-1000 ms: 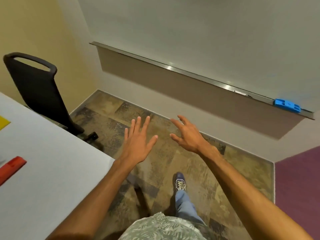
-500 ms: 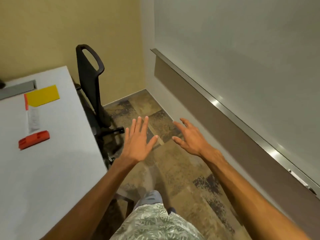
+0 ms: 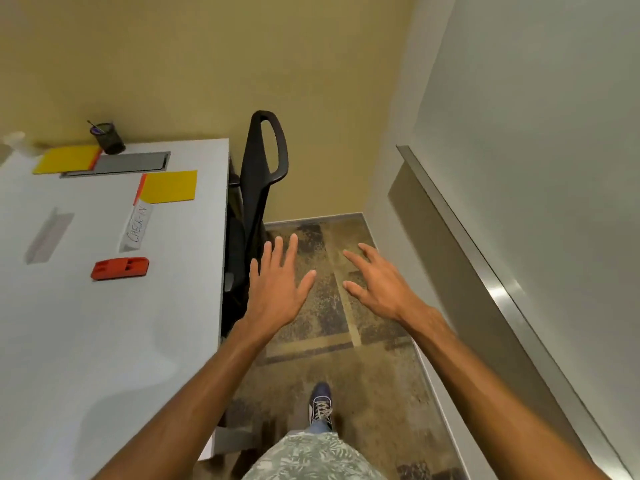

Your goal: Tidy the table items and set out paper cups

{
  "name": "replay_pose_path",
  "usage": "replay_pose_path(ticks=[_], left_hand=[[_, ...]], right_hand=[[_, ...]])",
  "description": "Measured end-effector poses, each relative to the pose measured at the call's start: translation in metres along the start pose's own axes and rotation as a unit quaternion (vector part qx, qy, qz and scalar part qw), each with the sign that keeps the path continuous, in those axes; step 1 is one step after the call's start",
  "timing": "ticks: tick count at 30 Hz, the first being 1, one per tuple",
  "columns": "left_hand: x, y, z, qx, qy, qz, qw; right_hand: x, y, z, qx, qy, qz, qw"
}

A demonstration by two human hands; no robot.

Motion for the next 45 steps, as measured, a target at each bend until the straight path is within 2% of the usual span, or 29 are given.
replay_pose_path(ticks=[3,7,13,19,28,33,40,45], left_hand=[[0.039,0.008,-0.013,-0.003,0.030,0.019,0.999],[0.079,0.022,-0.027,-0.005,0.063,0.047,0.997],[0.125,0.047,-0.057,-0.004,0.134,0.069,0.989],[0.164,0.061,-0.092,-0.002,0.217,0.100,0.971],[0.251,0.072,-0.114,0.012,0.298,0.200,0.933],[0.301,0.074,-0.115,0.000,0.379,0.236,0.895],[0.334,0.076,-0.123,0.012,0.433,0.247,0.867],[0.367,0.084,-0.161,0.013,0.455,0.253,0.854]], right_hand=[[0.059,0.010,-0.009,-0.010,0.046,-0.010,0.999],[0.120,0.031,-0.024,-0.022,0.108,0.028,0.993],[0.205,0.053,-0.058,0.016,0.210,0.065,0.976],[0.290,0.065,-0.093,0.048,0.292,0.059,0.953],[0.430,0.072,-0.104,0.040,0.394,-0.005,0.918],[0.506,0.070,-0.109,0.026,0.468,-0.068,0.880],[0.564,0.049,-0.121,0.032,0.504,-0.102,0.857],[0.617,0.020,-0.149,0.034,0.512,-0.133,0.848]])
Point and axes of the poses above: each hand's wrist, its own x-axis towards the middle knuckle, its own y-axis out of the back of the hand, z = x × y, the point moved 6 cm from there along x, towards the middle knuckle, and after that the axes turned 2 degrees about z, right-handed, at the moved point
